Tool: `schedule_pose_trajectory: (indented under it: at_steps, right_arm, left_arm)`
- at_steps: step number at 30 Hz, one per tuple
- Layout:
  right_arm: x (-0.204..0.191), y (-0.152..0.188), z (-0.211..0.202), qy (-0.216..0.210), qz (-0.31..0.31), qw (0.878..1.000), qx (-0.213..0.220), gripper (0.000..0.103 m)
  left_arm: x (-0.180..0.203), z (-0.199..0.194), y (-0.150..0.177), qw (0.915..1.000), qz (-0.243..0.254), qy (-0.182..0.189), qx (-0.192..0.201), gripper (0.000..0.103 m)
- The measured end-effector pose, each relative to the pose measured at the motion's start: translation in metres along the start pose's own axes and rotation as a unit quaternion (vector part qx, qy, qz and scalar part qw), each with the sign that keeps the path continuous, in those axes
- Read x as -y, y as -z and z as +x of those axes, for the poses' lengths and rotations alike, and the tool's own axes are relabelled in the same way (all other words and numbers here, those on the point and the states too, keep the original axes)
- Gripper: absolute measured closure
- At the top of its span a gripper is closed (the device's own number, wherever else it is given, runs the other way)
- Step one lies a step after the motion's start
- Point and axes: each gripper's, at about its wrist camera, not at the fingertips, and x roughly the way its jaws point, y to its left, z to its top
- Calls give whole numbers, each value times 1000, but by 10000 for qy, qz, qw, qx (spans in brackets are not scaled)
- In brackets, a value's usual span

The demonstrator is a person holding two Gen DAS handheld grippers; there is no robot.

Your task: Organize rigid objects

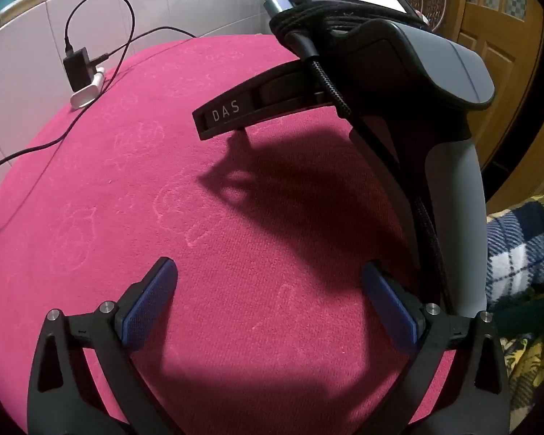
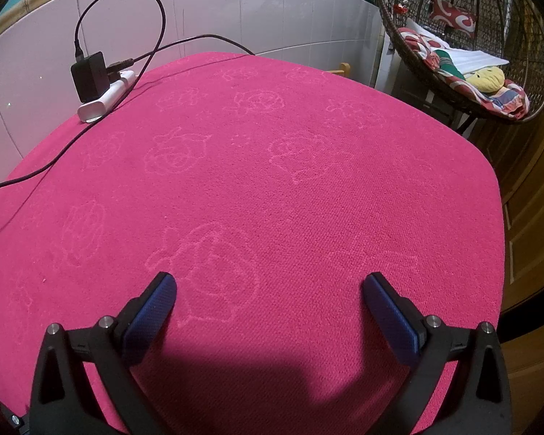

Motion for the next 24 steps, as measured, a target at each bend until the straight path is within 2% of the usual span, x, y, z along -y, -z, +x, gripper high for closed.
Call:
schedule_pose_trajectory:
  at_steps: [24]
  right_arm:
    - [-1,0,0,-31,20,10000,25,0]
  left_arm:
    - [2,1,1,10000,16,-17,-9,0]
